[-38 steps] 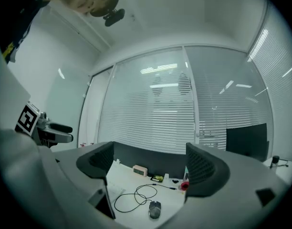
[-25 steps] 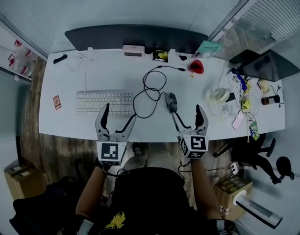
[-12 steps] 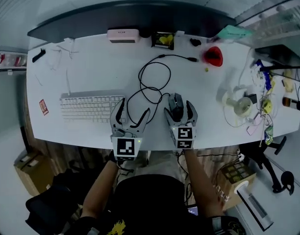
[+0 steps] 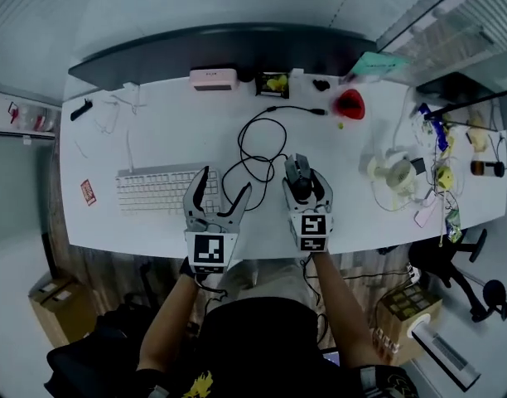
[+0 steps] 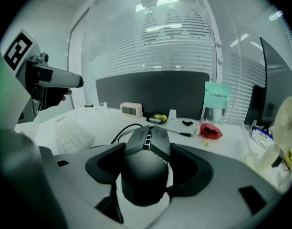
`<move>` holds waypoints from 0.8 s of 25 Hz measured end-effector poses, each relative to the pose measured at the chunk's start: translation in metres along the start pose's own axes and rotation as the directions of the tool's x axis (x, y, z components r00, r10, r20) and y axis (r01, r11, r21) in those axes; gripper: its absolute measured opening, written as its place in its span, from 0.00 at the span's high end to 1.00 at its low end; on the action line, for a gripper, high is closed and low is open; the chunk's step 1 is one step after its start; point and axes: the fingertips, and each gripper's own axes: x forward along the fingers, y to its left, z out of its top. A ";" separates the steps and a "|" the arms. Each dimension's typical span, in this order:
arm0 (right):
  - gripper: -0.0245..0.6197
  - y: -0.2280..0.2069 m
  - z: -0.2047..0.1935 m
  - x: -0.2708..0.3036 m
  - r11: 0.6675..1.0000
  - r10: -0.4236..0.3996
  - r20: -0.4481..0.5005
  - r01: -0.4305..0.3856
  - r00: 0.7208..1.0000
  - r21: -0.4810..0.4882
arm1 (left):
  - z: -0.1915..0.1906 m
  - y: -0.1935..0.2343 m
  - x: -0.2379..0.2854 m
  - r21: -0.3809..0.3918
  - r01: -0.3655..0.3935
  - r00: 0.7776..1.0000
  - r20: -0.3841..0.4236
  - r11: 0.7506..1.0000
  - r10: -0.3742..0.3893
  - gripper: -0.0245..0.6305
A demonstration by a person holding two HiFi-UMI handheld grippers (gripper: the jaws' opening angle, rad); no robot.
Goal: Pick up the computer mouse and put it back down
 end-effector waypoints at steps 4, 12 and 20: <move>0.49 0.003 0.089 -0.041 1.000 -0.005 0.137 0.009 0.991 -0.028 | 0.068 0.008 -0.035 0.025 -0.011 0.993 0.118 1.000 0.008 0.38; 0.49 0.029 0.281 -0.170 0.997 -0.021 0.466 0.054 0.884 -0.059 | 0.250 0.012 -0.140 0.150 -0.097 0.926 0.375 0.984 0.034 0.38; 0.49 0.047 0.408 -0.284 0.986 -0.019 0.693 0.130 0.721 -0.107 | 0.374 0.012 -0.197 0.285 -0.136 0.836 0.547 0.949 -0.045 0.38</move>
